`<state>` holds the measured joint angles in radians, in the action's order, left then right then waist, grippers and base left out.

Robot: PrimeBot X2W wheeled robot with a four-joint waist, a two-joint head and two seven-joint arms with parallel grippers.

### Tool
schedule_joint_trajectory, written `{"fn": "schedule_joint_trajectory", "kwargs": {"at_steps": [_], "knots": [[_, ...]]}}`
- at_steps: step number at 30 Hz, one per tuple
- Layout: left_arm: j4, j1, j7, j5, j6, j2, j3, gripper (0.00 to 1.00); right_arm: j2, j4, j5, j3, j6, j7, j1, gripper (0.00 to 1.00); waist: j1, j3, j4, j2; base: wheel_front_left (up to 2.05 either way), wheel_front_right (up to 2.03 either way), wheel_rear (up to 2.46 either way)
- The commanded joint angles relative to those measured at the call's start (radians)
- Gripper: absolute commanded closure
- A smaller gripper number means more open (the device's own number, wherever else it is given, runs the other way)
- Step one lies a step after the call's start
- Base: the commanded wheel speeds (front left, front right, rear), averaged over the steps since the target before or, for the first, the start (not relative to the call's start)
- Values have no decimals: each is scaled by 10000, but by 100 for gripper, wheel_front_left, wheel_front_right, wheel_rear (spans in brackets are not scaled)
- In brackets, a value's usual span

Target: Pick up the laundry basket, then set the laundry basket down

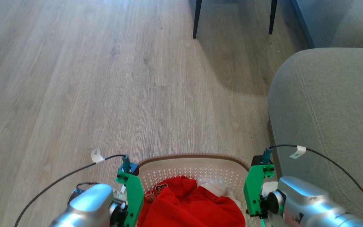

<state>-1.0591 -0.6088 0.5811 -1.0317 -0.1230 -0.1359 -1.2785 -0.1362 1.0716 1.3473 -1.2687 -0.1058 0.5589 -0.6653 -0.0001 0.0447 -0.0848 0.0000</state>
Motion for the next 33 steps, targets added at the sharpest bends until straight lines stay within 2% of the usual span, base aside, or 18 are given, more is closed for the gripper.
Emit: {"fn": "schedule_joint_trajectory", "kwargs": {"at_steps": [1, 33], "knots": [[126, -299, -21, 152, -76, -211, -17, 100, 239, -352, -67, -94, -249, 13, -365, 100, 1, 9, 2, 0, 0, 0, 0], [41, -311, -27, 84, -77, -232, -18, 100, 228, -286, -35, -108, -249, 83, -349, 100, 1, 41, -14, 0, 0, 0, 0]]}}
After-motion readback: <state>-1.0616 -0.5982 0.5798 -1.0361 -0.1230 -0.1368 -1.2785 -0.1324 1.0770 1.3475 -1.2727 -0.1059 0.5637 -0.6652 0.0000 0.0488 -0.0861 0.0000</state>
